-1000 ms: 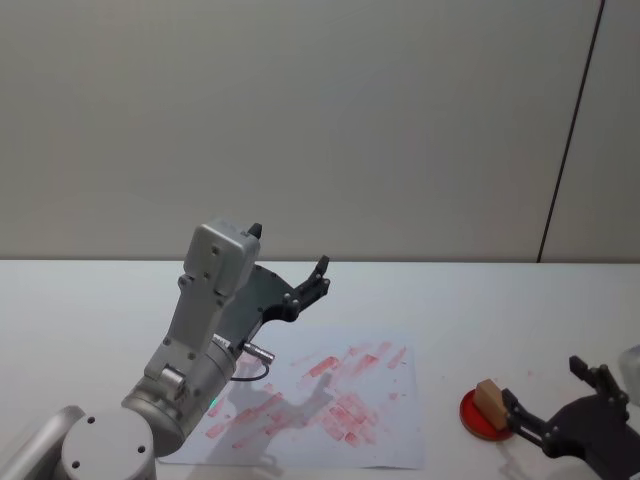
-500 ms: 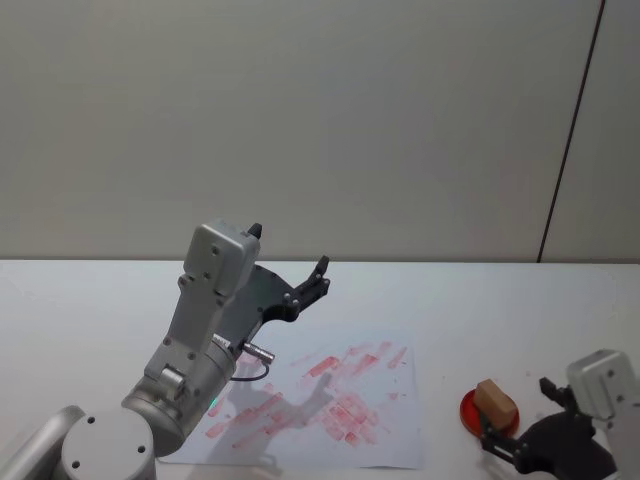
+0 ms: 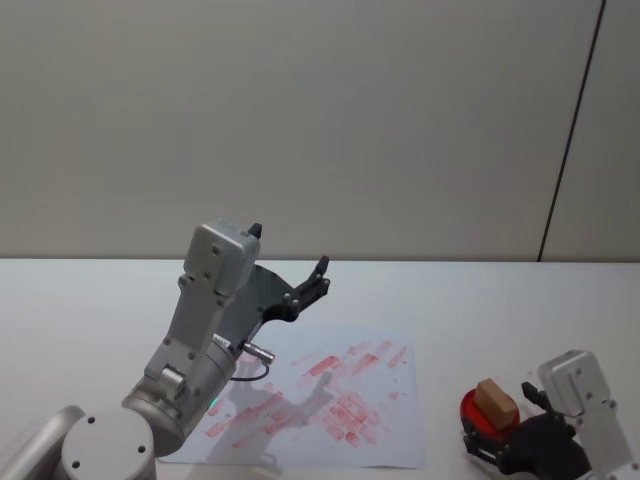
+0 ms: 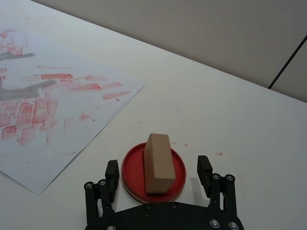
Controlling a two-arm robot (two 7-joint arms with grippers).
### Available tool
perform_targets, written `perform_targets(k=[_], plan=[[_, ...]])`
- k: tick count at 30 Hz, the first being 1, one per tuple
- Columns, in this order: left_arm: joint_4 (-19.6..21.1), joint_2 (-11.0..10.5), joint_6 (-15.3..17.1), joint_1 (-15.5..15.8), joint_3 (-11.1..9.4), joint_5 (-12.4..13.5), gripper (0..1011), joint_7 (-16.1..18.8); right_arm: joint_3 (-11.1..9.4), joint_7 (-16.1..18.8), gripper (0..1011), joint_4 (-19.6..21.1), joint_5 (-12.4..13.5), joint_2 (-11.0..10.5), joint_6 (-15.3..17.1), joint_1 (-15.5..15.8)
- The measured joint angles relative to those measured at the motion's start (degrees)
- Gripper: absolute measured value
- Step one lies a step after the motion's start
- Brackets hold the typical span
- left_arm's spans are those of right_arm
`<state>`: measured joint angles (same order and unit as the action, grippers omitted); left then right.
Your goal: Use the one hand to pick up the stamp and affix it onto the A4 paper.
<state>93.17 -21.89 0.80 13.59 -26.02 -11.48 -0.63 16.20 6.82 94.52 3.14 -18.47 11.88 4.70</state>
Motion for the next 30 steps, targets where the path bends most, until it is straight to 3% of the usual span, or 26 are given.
perform_targets(k=[14,30], plan=[[0.0,0.0,0.0,0.0,0.0,0.0,1002,0.0,0.3,0.5,1001,-1.4,-0.9,0.8,0.2,-0.9],[0.0,0.0,0.0,0.0,0.0,0.0,1003,0.0,0.1,0.6,1001,-1.4,-0.1,0.9,-0.8,-0.8]])
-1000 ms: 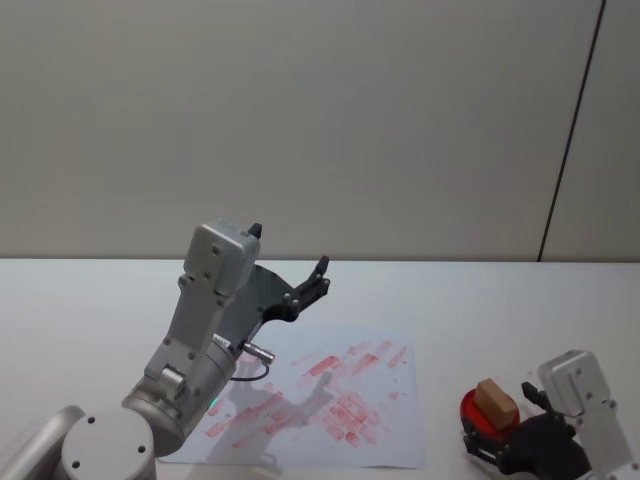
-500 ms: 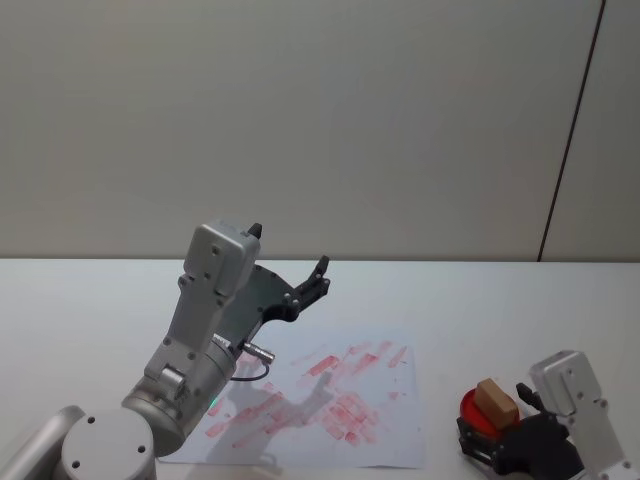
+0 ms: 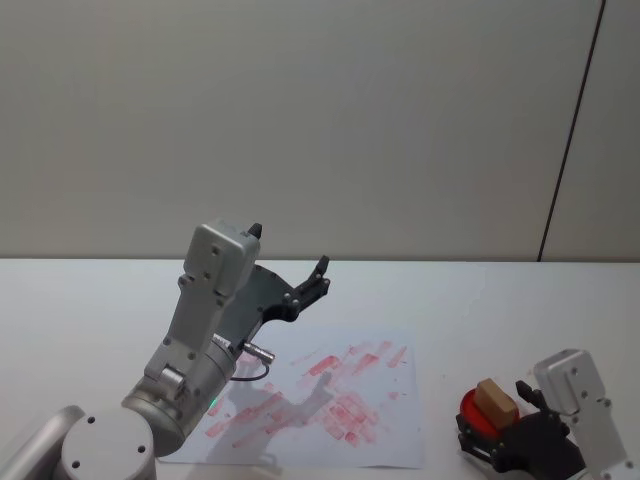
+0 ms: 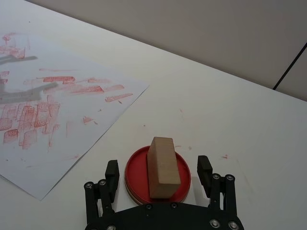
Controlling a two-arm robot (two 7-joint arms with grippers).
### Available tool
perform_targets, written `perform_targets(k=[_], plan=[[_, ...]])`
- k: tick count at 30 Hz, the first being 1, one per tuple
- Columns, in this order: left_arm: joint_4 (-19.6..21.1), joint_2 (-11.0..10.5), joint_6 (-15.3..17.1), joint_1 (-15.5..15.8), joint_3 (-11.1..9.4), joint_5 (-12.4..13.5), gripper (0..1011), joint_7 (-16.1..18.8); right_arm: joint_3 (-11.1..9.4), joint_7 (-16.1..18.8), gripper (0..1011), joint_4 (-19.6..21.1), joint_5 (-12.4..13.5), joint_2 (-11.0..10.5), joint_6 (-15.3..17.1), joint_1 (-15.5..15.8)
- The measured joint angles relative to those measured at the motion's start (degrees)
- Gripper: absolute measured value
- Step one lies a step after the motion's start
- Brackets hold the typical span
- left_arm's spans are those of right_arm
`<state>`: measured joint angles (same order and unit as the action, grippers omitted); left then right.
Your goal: Use the one hand to pick up the stamp and affix it onto the A4 paper.
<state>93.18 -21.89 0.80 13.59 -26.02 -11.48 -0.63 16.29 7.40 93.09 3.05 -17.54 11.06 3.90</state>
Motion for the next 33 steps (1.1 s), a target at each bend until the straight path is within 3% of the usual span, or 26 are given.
perform_targets(k=[8,12,33], plan=[[0.0,0.0,0.0,0.0,0.0,0.0,1003,0.0,-0.1,0.0,1000,0.0,0.3,0.0,-0.3,0.0],[0.0,0.0,0.0,0.0,0.0,0.0,1003,0.0,-0.1,0.1,942,0.0,0.4,0.0,-0.4,0.1],[0.0,0.0,0.0,0.0,0.0,0.0,1002,0.0,-0.2,0.1,306,0.1,0.5,0.0,-0.6,0.1]])
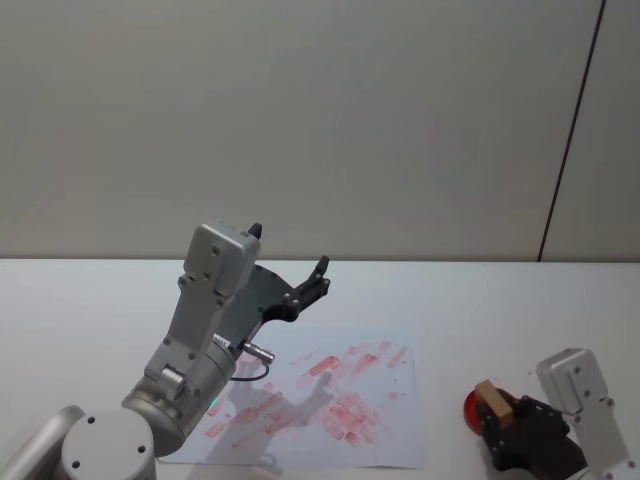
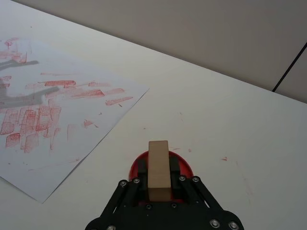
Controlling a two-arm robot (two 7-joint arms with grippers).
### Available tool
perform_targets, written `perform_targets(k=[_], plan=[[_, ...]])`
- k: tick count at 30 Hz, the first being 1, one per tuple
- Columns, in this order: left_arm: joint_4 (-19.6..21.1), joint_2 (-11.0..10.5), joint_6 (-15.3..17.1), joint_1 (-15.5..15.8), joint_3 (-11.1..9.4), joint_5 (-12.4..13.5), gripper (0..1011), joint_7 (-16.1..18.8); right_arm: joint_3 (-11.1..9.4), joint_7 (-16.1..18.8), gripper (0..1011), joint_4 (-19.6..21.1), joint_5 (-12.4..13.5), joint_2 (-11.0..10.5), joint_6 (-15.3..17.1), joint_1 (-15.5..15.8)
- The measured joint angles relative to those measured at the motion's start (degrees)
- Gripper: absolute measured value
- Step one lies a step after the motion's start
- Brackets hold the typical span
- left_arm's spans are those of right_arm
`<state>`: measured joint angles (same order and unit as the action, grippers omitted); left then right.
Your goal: Use the one hand to pick up the stamp and affix it onto the A4 paper.
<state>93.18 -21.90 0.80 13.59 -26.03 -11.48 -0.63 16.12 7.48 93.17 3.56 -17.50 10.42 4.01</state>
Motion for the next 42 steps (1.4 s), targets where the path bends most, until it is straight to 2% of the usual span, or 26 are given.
perform_targets(k=[1,3,11,17,24,29,34,42], plan=[[0.0,0.0,0.0,0.0,0.0,0.0,1003,0.0,0.0,0.0,248,0.0,0.0,0.0,0.0,0.0],[0.0,0.0,0.0,0.0,0.0,0.0,1002,0.0,0.0,0.0,225,0.0,0.0,0.0,0.0,0.0],[0.0,0.0,0.0,0.0,0.0,0.0,1002,0.0,0.0,0.2,220,0.1,0.1,0.1,-0.5,-0.1],[0.0,0.0,0.0,0.0,0.0,0.0,1003,0.0,-0.1,1.1,220,1.5,1.1,0.5,-1.3,-0.5],[0.0,0.0,0.0,0.0,0.0,0.0,1002,0.0,0.3,3.5,220,4.2,2.9,1.8,-1.2,-1.9],[0.0,0.0,0.0,0.0,0.0,0.0,1002,0.0,1.2,5.5,221,4.8,3.1,3.4,-0.2,-3.3],[0.0,0.0,0.0,0.0,0.0,0.0,1002,0.0,2.5,7.5,220,4.2,1.9,5.2,1.0,-5.0],[0.0,0.0,0.0,0.0,0.0,0.0,1002,0.0,4.6,9.9,221,1.0,-2.8,7.9,3.1,-7.7]])
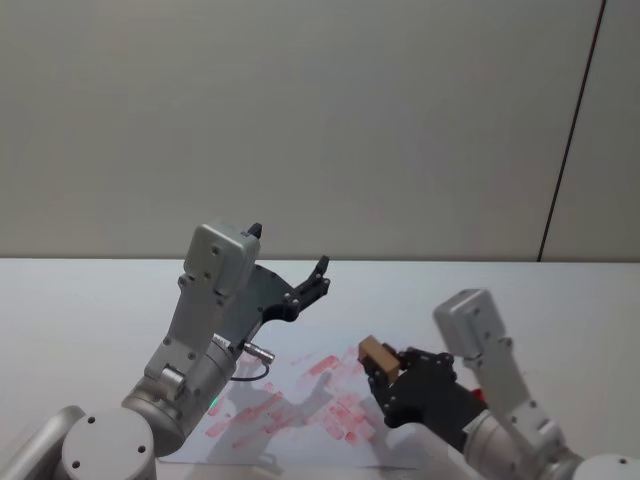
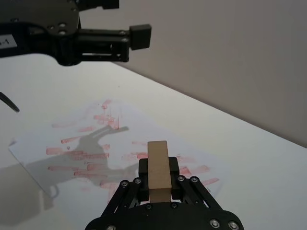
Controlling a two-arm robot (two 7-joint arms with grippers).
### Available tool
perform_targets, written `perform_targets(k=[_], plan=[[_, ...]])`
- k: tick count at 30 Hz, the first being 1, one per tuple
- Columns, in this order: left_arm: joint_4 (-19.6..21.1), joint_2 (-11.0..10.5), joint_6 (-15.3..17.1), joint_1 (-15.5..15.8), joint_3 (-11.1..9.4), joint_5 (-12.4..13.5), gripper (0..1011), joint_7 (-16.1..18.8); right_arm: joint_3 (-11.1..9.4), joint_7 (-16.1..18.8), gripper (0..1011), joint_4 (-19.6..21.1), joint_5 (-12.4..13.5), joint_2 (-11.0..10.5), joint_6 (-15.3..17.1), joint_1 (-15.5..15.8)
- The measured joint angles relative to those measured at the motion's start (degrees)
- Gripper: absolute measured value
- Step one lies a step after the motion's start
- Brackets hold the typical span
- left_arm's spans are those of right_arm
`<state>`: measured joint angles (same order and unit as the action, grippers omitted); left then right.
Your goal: Use the one hand to pick up the stamp and affix it onto the A4 paper.
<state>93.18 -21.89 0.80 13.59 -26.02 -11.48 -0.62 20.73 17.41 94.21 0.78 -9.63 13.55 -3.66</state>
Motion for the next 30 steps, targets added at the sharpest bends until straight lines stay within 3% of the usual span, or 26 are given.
perform_targets(k=[14,30], plan=[[0.0,0.0,0.0,0.0,0.0,0.0,1003,0.0,3.1,0.8,221,-8.7,-9.3,3.3,2.7,-3.4],[0.0,0.0,0.0,0.0,0.0,0.0,1003,0.0,4.6,-1.2,220,-13.4,-11.4,5.2,3.6,-4.4]])
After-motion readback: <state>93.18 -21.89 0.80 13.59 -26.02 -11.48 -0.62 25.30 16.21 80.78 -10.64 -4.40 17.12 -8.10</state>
